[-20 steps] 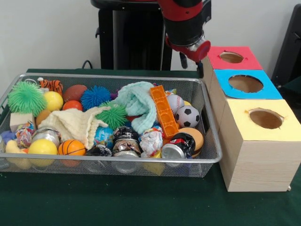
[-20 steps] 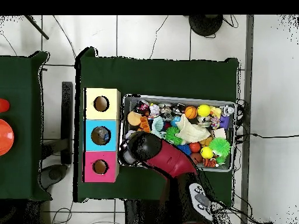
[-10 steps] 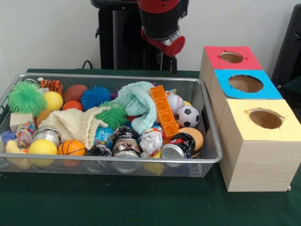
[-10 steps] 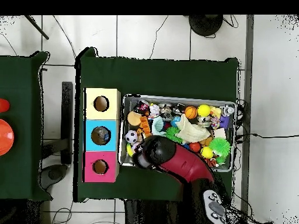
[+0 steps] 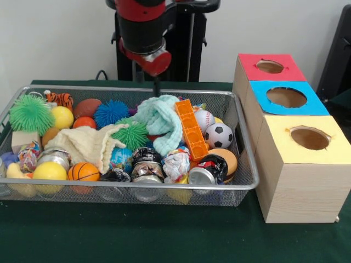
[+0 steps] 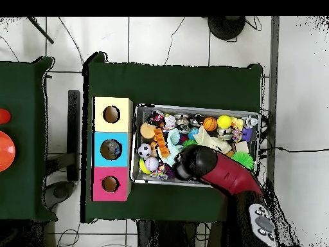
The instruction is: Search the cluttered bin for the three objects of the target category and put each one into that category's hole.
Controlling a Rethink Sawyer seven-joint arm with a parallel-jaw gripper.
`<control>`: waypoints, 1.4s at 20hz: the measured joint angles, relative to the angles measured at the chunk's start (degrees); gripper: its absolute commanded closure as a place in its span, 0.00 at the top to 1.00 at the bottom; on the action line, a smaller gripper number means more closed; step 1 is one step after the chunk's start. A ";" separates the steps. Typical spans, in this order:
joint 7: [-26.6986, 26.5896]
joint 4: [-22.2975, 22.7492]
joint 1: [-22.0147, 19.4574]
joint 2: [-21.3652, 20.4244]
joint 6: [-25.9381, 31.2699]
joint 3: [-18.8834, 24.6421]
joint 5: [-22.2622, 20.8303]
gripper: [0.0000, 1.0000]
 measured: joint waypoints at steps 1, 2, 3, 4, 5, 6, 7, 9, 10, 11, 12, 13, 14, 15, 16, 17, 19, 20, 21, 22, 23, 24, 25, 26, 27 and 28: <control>0.00 -0.93 -0.48 0.35 0.00 -0.08 -0.85 1.00; 0.00 -1.64 -0.87 0.61 -0.01 -0.14 -1.49 1.00; 0.00 -2.35 -1.27 0.86 -0.01 -0.19 -2.13 1.00; 0.00 -3.61 -1.92 1.32 0.00 -0.32 -3.29 1.00; 0.00 -4.49 -2.39 1.63 0.00 -0.38 -4.19 1.00; 0.00 -5.31 -2.92 1.89 -0.07 -0.40 -5.06 1.00; 0.00 -6.03 -3.48 2.19 -0.24 -0.39 -5.88 1.00; 0.00 -7.36 -4.61 2.79 -0.69 -0.38 -7.38 1.00; 0.00 -8.00 -5.40 3.15 -1.10 -0.39 -8.17 1.00; 0.00 -8.64 -6.41 3.54 -1.60 -0.36 -8.99 1.00; 0.00 -9.85 -8.63 4.31 -2.33 -0.35 -10.78 0.00; 0.00 -10.02 -8.94 4.39 -2.38 -0.35 -11.07 0.00; 0.00 -10.18 -9.25 4.47 -2.43 -0.36 -11.35 0.00; 0.00 -10.34 -9.57 4.55 -2.48 -0.36 -11.64 0.00; 0.00 -10.70 -10.20 4.70 -2.49 -0.36 -12.36 0.00; 0.00 -11.02 -10.61 4.85 -2.50 -0.41 -13.02 0.00; 0.00 -11.91 -11.39 5.43 -2.57 -0.57 -14.70 0.00; 0.01 -12.83 -12.03 6.19 -3.08 -0.62 -16.47 0.00; 0.00 -13.42 -12.33 6.76 -3.64 -0.68 -17.54 0.00; 0.01 -13.76 -12.47 7.13 -4.16 -0.75 -18.16 0.00; 0.01 -14.10 -12.60 7.51 -4.69 -0.82 -18.78 0.00; 0.01 -14.90 -12.83 8.62 -6.47 -1.16 -20.26 0.00; 0.00 -15.29 -12.92 9.21 -7.60 -1.34 -21.00 0.00; 0.01 -15.65 -13.01 9.83 -8.66 -1.53 -21.53 0.00; 0.00 -16.04 -13.13 10.46 -9.93 -1.63 -22.20 0.00; 0.00 -16.84 -13.50 11.74 -12.33 -1.63 -23.07 0.00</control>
